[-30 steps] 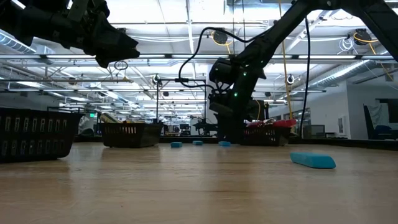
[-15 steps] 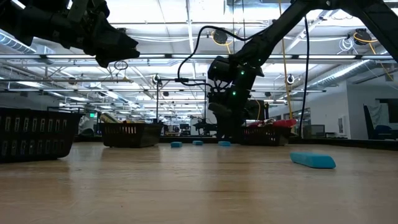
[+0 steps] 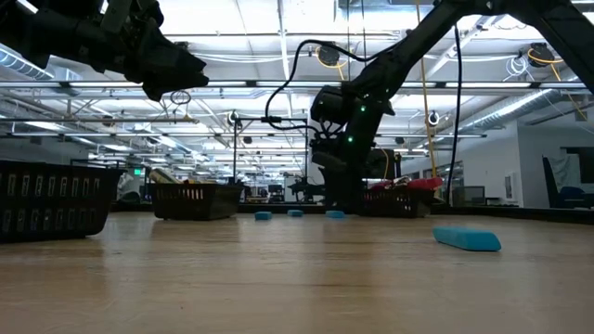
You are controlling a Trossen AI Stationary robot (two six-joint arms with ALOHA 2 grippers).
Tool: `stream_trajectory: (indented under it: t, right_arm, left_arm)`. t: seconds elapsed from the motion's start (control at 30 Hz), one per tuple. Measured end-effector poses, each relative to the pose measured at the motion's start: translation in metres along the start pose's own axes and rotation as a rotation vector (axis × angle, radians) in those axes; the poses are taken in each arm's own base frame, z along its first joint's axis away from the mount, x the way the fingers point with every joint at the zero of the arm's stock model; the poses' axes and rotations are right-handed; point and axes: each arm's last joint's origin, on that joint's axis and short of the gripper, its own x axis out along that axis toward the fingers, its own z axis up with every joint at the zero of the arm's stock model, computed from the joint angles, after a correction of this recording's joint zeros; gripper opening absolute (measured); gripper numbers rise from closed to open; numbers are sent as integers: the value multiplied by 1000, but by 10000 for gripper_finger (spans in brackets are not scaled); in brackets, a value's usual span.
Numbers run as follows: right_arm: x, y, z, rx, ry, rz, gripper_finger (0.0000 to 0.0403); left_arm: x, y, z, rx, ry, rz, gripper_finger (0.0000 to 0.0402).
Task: Pick & Place School Supplies
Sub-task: Put the blue eraser into the bottom black bin
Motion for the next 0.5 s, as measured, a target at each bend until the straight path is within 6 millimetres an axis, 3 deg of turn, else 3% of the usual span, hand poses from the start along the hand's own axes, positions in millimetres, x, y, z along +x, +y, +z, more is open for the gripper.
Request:
stream_trajectory:
  t: [0.23, 0.5]
  right_arm:
    - [14, 3, -4, -9, 29, -1, 220]
    - [16, 3, -5, -33, 41, 2, 203]
  left_arm:
    - [0, 0, 0, -1, 0, 0, 200]
    - [0, 0, 0, 0, -1, -1, 200]
